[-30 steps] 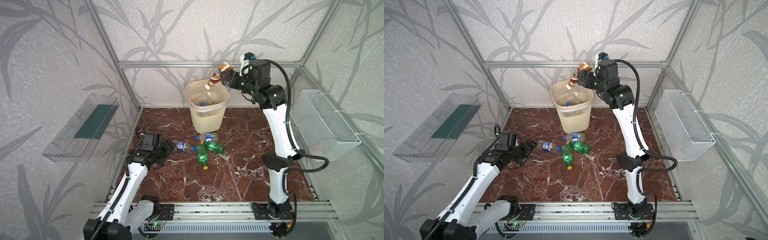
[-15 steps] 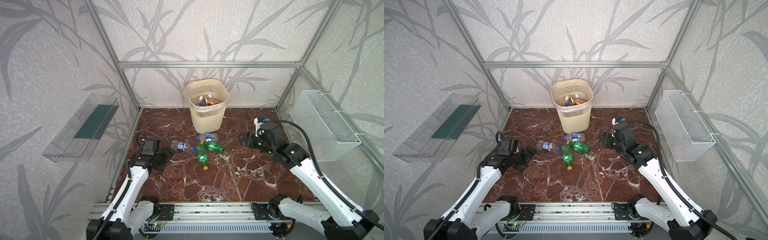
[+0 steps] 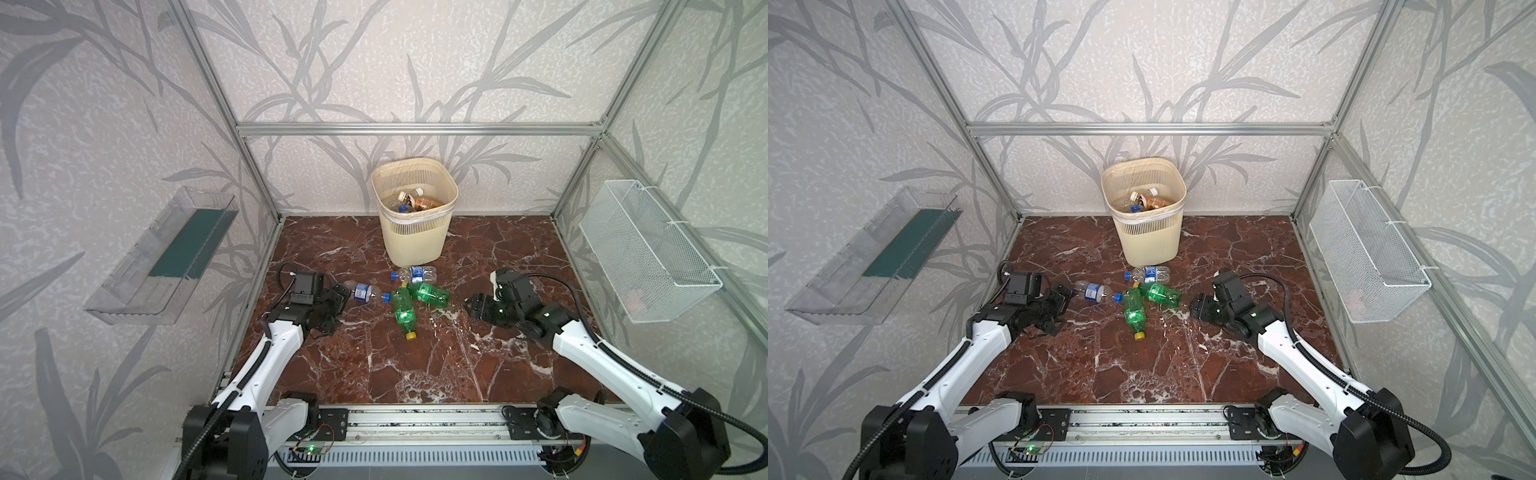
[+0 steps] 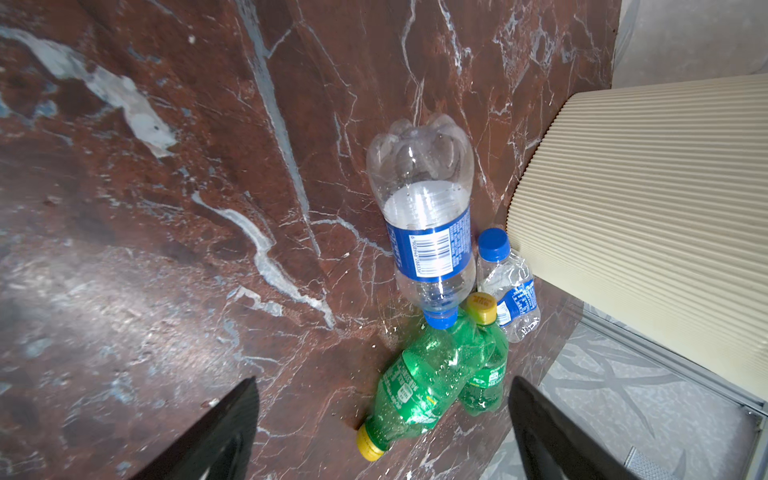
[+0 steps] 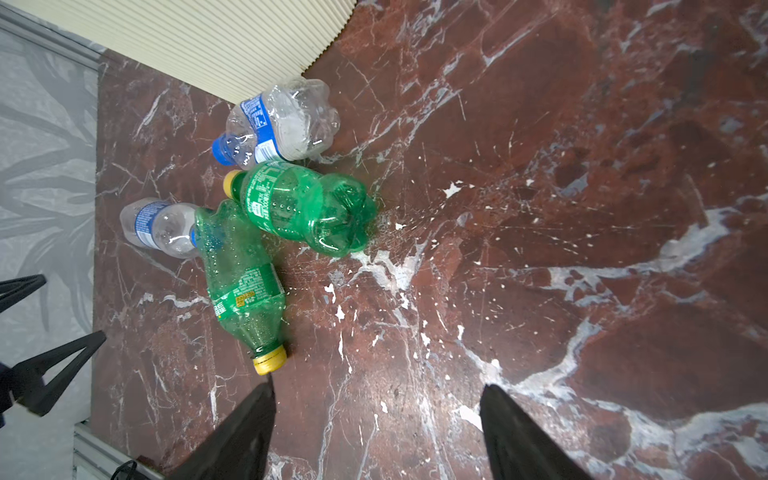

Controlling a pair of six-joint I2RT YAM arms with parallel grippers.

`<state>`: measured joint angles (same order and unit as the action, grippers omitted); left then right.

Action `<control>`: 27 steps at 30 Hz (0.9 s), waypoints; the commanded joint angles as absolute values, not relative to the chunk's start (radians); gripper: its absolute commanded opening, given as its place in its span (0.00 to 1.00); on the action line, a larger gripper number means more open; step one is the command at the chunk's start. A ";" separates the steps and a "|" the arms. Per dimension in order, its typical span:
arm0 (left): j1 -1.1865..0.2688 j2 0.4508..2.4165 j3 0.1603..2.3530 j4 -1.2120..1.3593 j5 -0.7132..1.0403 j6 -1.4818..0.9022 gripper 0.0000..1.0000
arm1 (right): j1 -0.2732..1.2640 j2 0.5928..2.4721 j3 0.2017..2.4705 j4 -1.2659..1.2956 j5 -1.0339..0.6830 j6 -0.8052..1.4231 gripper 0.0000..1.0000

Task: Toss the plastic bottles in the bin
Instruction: 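Lower the right gripper back beside the pile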

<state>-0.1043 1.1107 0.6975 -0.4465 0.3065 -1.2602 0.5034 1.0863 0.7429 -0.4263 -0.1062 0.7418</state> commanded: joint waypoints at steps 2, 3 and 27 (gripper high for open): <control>-0.138 1.193 0.703 -0.336 0.265 -1.384 0.93 | 0.512 1.060 0.717 -0.396 -0.129 0.758 0.78; -0.150 1.218 0.709 -0.323 0.255 -1.405 0.93 | 0.514 1.056 0.714 -0.397 -0.129 0.758 0.78; -0.248 1.576 0.887 -0.217 0.160 -1.443 0.81 | 0.516 0.965 0.686 -0.435 -0.112 0.742 0.77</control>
<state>-0.2424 1.5566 0.8505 -0.2218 0.1658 -1.4479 0.5125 0.9771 0.6975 -0.4240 -0.1143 0.7517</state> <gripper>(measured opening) 0.816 0.774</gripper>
